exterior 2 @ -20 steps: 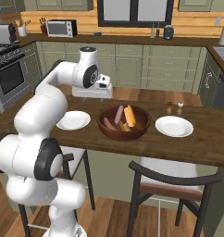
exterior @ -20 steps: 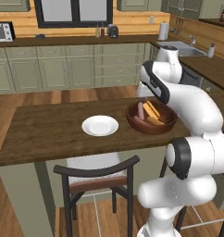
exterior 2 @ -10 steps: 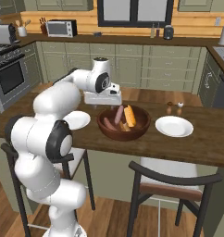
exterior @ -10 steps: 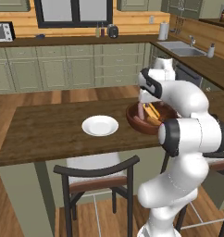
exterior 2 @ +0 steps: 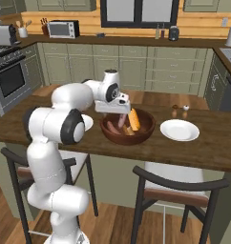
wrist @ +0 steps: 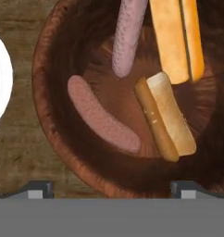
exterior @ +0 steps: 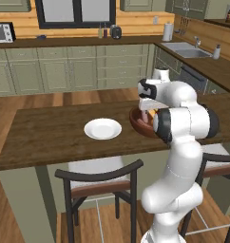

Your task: Place one bun and one sausage from the bowl on each plate.

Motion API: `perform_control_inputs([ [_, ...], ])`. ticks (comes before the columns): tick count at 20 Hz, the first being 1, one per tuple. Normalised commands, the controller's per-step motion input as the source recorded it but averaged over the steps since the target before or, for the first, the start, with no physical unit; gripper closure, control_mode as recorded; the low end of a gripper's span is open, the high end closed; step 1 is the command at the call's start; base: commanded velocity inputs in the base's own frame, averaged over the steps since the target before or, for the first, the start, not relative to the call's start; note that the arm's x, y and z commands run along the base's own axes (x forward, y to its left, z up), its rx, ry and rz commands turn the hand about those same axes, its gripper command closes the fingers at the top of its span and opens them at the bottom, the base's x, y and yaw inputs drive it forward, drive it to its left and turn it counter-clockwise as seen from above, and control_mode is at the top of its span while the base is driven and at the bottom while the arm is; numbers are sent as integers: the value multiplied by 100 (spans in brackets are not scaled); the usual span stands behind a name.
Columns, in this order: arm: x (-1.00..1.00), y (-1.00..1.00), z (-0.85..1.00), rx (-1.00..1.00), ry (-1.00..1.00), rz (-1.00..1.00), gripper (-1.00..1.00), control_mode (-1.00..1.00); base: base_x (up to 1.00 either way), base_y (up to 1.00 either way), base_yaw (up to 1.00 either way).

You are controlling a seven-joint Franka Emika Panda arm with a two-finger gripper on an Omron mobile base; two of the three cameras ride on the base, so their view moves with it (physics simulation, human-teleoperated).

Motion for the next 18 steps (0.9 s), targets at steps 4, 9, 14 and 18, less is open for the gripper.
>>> perform_control_inputs([
  [4, 69, 0, -47, 0, 0, -2, -100, -100, 0, 0, 0],
  [9, 62, -1, -49, 0, 0, -2, -100, -100, 0, 0, 0],
  [14, 49, -8, -41, 0, -2, -3, -100, -100, 0, 0, 0],
  [18, 41, -16, -37, 0, -8, -7, -100, -100, 0, 0, 0],
])
